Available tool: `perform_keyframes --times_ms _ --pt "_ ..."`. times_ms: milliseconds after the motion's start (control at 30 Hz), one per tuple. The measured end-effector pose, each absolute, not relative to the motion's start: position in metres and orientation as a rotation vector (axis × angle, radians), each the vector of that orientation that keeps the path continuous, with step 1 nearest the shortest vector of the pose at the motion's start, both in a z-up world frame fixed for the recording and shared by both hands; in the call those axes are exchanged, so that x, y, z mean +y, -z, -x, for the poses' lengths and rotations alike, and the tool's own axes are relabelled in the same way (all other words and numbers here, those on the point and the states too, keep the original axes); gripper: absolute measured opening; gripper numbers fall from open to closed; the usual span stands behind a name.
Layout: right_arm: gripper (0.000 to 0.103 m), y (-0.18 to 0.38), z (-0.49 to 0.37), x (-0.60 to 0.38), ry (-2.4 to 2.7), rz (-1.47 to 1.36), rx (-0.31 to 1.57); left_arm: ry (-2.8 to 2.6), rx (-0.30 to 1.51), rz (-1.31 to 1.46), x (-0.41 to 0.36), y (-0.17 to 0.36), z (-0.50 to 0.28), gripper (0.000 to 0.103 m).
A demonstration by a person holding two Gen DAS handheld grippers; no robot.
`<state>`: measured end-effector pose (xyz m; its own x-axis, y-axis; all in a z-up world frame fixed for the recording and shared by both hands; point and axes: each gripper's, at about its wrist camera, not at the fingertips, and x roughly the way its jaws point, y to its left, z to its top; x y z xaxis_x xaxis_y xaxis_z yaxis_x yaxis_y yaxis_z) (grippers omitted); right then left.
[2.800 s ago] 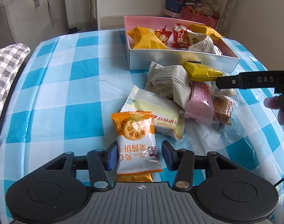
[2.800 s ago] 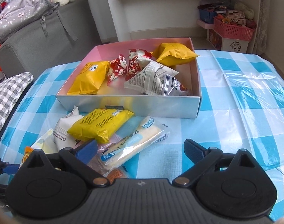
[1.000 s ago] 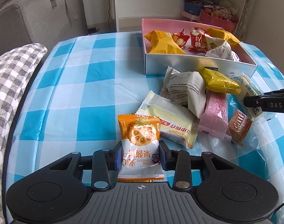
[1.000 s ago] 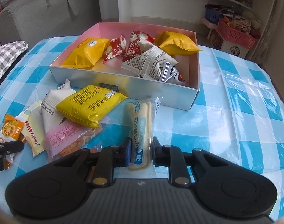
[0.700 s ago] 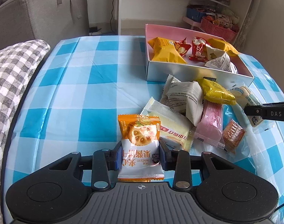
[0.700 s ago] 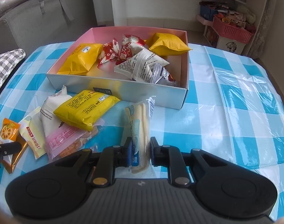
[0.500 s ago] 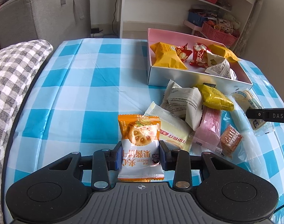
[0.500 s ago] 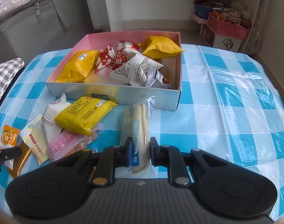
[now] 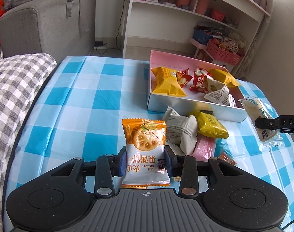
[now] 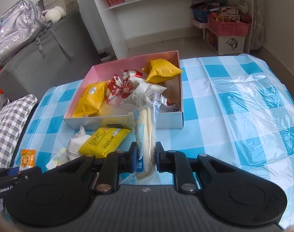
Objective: Organize snacks
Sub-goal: 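Carry both packs into the pink box and open both grippers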
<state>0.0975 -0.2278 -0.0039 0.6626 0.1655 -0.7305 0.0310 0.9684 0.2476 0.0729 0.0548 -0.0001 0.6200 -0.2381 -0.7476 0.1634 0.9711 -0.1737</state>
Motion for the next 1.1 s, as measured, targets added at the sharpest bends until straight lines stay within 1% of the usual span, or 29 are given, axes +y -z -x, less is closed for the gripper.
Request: perform_keyframes --times_ms 267,567,900,1100 --pt "0.016 -0.005 -0.121 -0.233 -0.135 -0.367 0.837 0.259 0.833 0.097 0.035 -0.016 -0.099 0.036" --pt "0.016 0.002 -0.171 -0.228 -0.157 -0.421 0.835 0.3 0.82 0.111 0.002 -0.027 -0.169 0.036" --pt "0.016 0.018 -0.197 -0.231 -0.215 -0.545 0.813 0.339 0.782 0.057 -0.025 -0.014 -0.233 0.036" --pt "0.017 0.024 -0.203 -0.228 -0.224 -0.553 0.811 0.358 0.785 0.058 -0.042 -0.003 -0.265 0.036"
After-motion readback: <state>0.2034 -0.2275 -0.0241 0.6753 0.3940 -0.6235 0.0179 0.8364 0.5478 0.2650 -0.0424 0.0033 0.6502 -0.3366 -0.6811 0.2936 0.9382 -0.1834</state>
